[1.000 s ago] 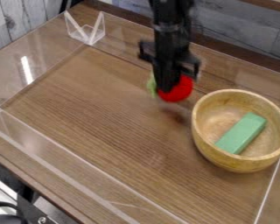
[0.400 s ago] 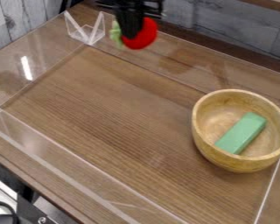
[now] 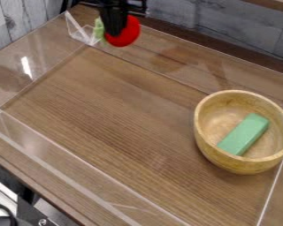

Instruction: Move the red fruit to the left

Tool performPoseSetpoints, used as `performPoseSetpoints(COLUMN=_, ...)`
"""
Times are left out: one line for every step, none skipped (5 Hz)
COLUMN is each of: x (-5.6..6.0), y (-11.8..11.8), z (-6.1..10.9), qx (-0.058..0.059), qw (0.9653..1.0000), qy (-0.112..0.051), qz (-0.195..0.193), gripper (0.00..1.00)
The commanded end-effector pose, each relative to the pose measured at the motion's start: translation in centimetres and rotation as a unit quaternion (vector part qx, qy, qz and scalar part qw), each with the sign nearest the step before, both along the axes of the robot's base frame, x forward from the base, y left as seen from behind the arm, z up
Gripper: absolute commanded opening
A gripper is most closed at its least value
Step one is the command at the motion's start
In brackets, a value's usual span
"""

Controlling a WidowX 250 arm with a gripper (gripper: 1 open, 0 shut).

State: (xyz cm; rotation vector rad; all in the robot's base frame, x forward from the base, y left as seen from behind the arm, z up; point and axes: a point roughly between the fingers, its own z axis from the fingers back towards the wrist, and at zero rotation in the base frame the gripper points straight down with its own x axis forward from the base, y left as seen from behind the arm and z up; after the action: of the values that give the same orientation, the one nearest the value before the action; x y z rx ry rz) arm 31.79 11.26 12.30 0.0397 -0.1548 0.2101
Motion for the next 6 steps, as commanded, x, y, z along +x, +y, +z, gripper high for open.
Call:
performPoseSetpoints(x=1.2, y=1.9, z=1.3, qx=0.021, qw=0.9994, qy=-0.025, qz=0.005, gripper=0.00)
performPoseSetpoints(x=0.5, y=3.5, z=1.1, qx=0.028, qw=0.9993, qy=-0.021, qz=-0.010, gripper=0.00)
performPoseSetpoints(x=0.1, y=4.6, z=0.8, qx=0.031, qw=0.9991, qy=-0.016, qz=-0.024, gripper=0.00)
performPoseSetpoints(x=0.2, y=4.5, z=0.0, qx=0.033, qw=0.9989, qy=-0.013, qz=-0.030, gripper=0.00)
performPoseSetpoints(x=0.3, y=4.0, z=-0.6, qx=0.032, qw=0.9987, qy=-0.011, qz=-0.038, gripper=0.00)
performPoseSetpoints(x=1.0, y=5.4, z=-1.5, qx=0.032, qw=0.9984, qy=-0.009, qz=-0.045, gripper=0.00)
